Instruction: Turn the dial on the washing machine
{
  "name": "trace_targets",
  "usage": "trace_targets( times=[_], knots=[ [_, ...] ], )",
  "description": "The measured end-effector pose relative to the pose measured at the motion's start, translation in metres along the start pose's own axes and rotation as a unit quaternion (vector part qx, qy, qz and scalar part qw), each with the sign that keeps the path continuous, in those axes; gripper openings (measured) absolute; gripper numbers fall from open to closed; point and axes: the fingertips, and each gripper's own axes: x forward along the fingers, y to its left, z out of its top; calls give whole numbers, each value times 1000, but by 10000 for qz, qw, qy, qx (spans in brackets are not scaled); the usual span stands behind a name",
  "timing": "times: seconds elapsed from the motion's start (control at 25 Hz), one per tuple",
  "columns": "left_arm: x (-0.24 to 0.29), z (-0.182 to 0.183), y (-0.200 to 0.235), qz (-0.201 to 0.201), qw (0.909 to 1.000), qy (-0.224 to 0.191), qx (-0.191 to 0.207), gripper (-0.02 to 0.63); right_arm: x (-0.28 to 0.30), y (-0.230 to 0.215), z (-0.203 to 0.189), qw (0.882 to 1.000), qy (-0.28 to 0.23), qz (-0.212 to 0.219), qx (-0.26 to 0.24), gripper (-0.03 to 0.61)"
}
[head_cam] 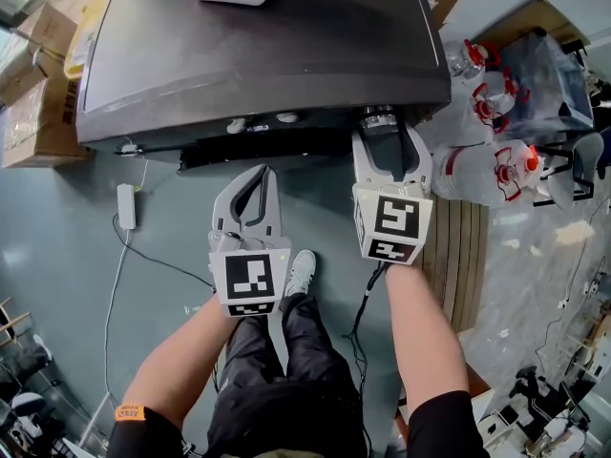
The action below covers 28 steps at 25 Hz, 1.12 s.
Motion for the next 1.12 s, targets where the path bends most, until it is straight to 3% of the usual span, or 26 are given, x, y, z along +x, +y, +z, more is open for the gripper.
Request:
trace_targets(
  times=[0.16, 0.36, 0.64, 0.88, 1.12],
  knots=[
    [2, 0, 3, 12, 10000, 5, -63, 15, -1, -5, -2, 9934, -131, 283, 1105, 287],
    [6, 1, 5, 30, 9999, 24, -154, 15, -1, -6, -1, 9919, -204, 341, 1208, 287],
    [10, 4, 6, 37, 9998, 19, -197, 15, -4, -1, 7, 9996, -285, 45, -66, 299],
    [9, 3, 5, 33, 9998, 23, -200, 15, -9, 11, 10, 9867, -273, -281, -1577, 302],
    [7, 2, 5, 32, 9998, 32, -214, 15, -6, 10, 5, 9788, -108, -448, -1996, 301]
  ],
)
